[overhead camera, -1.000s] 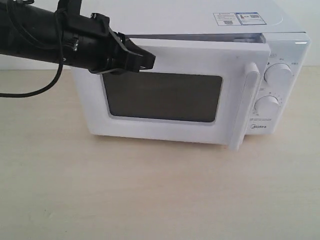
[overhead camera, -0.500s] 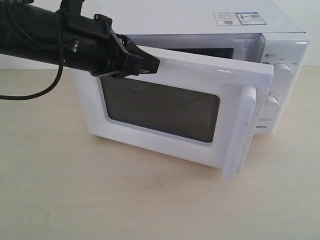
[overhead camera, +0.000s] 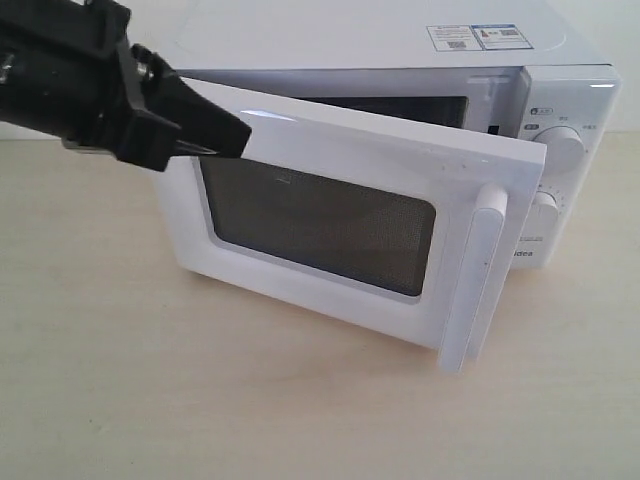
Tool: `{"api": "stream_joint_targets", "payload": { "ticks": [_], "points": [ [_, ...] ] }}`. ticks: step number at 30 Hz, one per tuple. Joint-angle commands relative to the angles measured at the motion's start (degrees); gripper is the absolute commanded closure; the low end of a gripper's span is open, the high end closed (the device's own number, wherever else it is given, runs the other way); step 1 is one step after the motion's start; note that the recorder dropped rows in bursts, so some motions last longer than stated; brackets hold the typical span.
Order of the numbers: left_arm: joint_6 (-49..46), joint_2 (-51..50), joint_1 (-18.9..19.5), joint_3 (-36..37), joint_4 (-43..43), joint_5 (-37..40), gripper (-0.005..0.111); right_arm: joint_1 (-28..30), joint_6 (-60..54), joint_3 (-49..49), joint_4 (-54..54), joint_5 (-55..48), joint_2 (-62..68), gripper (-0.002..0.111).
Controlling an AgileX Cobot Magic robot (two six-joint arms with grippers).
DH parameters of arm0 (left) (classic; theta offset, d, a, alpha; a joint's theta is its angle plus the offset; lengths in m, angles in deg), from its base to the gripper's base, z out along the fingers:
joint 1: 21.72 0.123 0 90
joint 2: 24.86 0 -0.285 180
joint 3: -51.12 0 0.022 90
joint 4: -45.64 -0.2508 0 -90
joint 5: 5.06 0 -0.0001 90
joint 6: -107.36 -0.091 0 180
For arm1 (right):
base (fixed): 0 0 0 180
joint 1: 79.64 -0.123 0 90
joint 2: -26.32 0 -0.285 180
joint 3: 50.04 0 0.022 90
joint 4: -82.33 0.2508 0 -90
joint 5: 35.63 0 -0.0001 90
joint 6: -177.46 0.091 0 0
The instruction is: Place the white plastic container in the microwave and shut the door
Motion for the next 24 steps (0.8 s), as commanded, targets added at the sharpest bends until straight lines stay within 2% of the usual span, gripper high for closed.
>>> {"api": "stream_joint_targets", "payload": {
  "ticks": [1, 13, 16, 19, 24],
  "points": [
    [3.48, 6.01, -0.33, 3.96, -1.01, 3.7, 0.102, 0.16, 0.7, 0.05, 1.43, 10.48, -0.28, 0.108],
    [10.53, 30.58, -0.33, 25.05, 4.59, 1.53, 0.102, 0.16, 1.69, 0.05, 3.89, 44.79, -0.28, 0.108],
    [13.51, 36.24, -0.33, 30.27, 4.24, -0.42, 0.102, 0.16, 11.57, 0.05, 5.75, 55.0, -0.28, 0.108],
    [13.67, 41.02, -0.33, 34.43, 4.24, -0.76, 0.102, 0.16, 15.92, 5.0, 5.36, 52.2, -0.28, 0.108],
    [13.91, 45.4, -0.33, 37.44, 4.35, -1.46, 0.102, 0.04, 18.6, 21.81, 5.0, 29.49, 0.02, 0.108]
  ]
}}
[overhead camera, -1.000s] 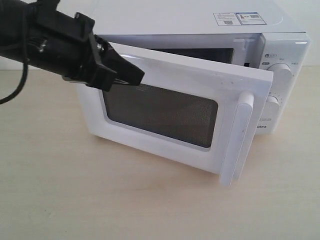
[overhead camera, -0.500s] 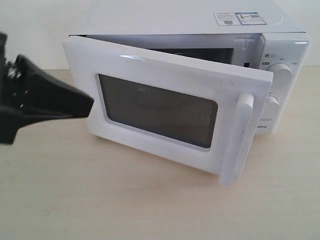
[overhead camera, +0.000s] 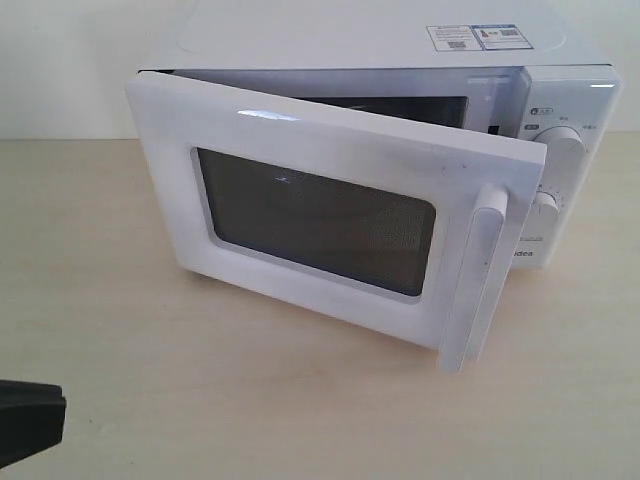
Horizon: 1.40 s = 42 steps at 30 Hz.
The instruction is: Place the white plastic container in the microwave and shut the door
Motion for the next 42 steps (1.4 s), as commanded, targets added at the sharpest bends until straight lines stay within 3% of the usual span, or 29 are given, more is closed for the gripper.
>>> {"api": "stream_joint_targets", "payload": {
  "ticks": [1, 7, 10, 17, 24, 35, 42],
  "points": [
    [0.77, 3.05, -0.33, 1.95, 0.78, -1.47, 0.102, 0.04, 2.09, 16.39, -0.2, -20.81, 1.96, 0.108],
    [1.2, 3.59, -0.33, 1.95, 1.04, -4.05, 0.102, 0.04, 1.61, 35.61, 0.36, -51.48, 14.07, 0.108],
    [1.2, 3.59, -0.33, 1.95, 1.04, -4.87, 0.102, -0.1, 1.08, 40.29, 2.91, -65.68, 20.24, 0.108],
    [1.52, 3.59, -0.33, 1.95, 1.16, -5.13, 0.102, -3.64, 0.54, 40.32, 9.59, -76.55, 27.81, 0.108],
    [1.64, 3.59, -0.33, 1.95, 1.16, -5.13, 0.102, -3.89, -2.34, 40.32, 10.75, -78.06, 29.22, 0.108],
    [1.79, 3.59, -0.33, 1.95, 1.27, -4.54, 0.102, -3.89, -36.09, 32.18, 60.11, -72.39, 36.07, 0.108],
    [1.79, 3.59, -0.33, 1.95, 1.27, -4.3, 0.102, -3.89, -38.98, 31.34, 64.63, -68.05, 36.52, 0.108]
  ]
}}
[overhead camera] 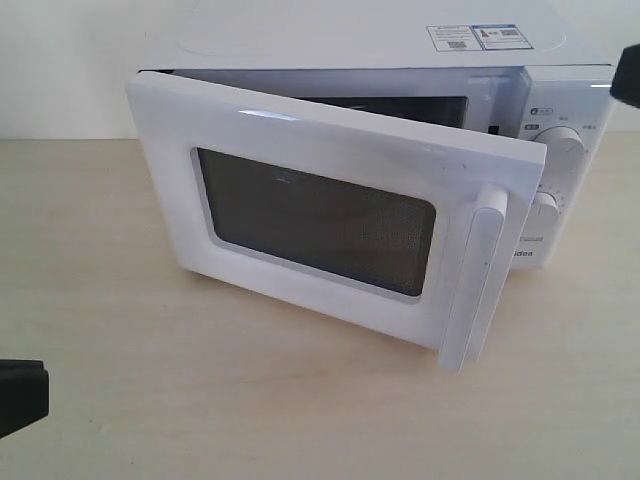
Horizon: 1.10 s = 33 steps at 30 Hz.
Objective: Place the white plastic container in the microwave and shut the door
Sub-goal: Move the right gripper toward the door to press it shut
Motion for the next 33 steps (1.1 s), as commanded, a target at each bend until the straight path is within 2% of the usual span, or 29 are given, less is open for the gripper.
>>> {"api": "stream_joint_targets", "payload": {
  "ticks": [1, 11, 16, 19, 22, 25, 30, 33],
  "points": [
    [0.63, 0.19, -0.33, 0.27, 0.57, -0.05, 0.102, -0.07, -1.99, -0.86, 3.85, 2.88, 0.22, 0.108],
    [0.63, 0.19, -0.33, 0.27, 2.69, 0.09, 0.102, -0.07, -14.66, -1.58, 15.75, 3.1, 4.32, 0.108],
    [0.63, 0.19, -0.33, 0.27, 2.69, 0.43, 0.102, -0.27, -15.31, 1.84, 16.97, 1.55, 10.58, 0.108],
    [0.63, 0.19, -0.33, 0.27, 2.69, 0.43, 0.102, -3.36, -16.85, 2.54, 21.15, 2.44, 13.43, 0.108],
    [0.63, 0.19, -0.33, 0.27, 2.69, 0.15, 0.102, -11.22, -18.77, 2.54, 25.34, 8.02, 14.81, 0.108],
    [0.63, 0.19, -0.33, 0.27, 2.69, 0.04, 0.102, -23.39, -20.24, 2.54, 25.39, 18.92, 16.09, 0.108],
    [0.63, 0.19, -0.33, 0.27, 2.69, 0.77, 0.102, -44.32, -20.37, 2.54, 22.14, 40.74, 20.88, 0.108],
    [0.63, 0.19, -0.33, 0.48, 2.69, 0.9, 0.102, -55.35, -21.01, 2.54, 22.26, 59.92, 25.44, 0.108]
  ]
}}
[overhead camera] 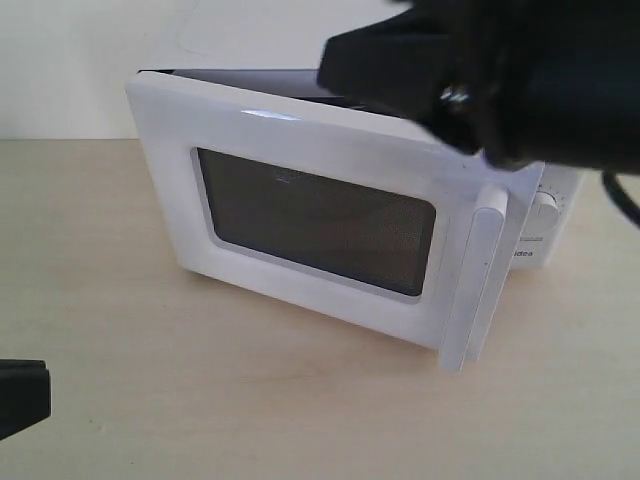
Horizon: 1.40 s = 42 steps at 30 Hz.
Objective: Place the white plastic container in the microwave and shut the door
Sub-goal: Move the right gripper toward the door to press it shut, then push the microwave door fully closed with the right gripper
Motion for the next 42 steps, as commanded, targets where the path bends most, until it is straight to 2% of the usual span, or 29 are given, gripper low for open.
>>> {"api": "stream_joint_targets", "payload": {
  "ticks": [1, 3, 6, 11, 14, 17, 22, 26, 30, 35, 42],
  "points": [
    [0.32, 0.19, -0.33, 0.51, 0.6, 0.81, 0.102, -15.68, -1.41, 0.32, 0.16, 30.05, 6.76, 0.108],
    [0.32, 0.19, -0.33, 0.51, 0.6, 1.48, 0.102, -22.33, -2.02, 0.32, 1.33, 46.98, 10.8, 0.108],
    [0.32, 0.19, -0.33, 0.51, -0.19, 1.84, 0.102, -29.59, -2.12, 0.32, 1.7, 64.22, 16.94, 0.108],
    [0.32, 0.19, -0.33, 0.51, -0.64, 1.73, 0.102, -31.35, -2.2, 0.32, 7.5, 74.73, 25.85, 0.108],
    [0.32, 0.19, -0.33, 0.51, -0.64, 1.73, 0.102, -29.93, -1.9, 0.32, 10.04, 75.06, 28.76, 0.108],
    [0.32, 0.19, -0.33, 0.51, -0.64, 1.63, 0.102, -23.38, -0.37, 0.32, 7.69, 64.28, 30.12, 0.108],
    [0.32, 0.19, -0.33, 0.51, -0.64, 1.38, 0.102, -15.91, -0.49, 0.32, 7.34, 62.48, 30.37, 0.108],
    [0.32, 0.19, -0.33, 0.51, -0.64, 0.99, 0.102, -8.93, -1.4, 0.32, 4.58, 54.02, 30.59, 0.108],
    [0.32, 0.19, -0.33, 0.51, -0.64, 0.99, 0.102, -5.09, -1.4, 0.32, 3.57, 52.35, 30.59, 0.108],
    [0.32, 0.19, -0.33, 0.51, -0.64, 0.99, 0.102, -2.98, -1.29, 0.46, 1.71, 53.97, 30.72, 0.108],
    [0.32, 0.19, -0.33, 0.51, -0.64, 0.99, 0.102, 0.1, -3.03, 3.49, 1.0, 48.81, 32.45, 0.108]
  ]
}}
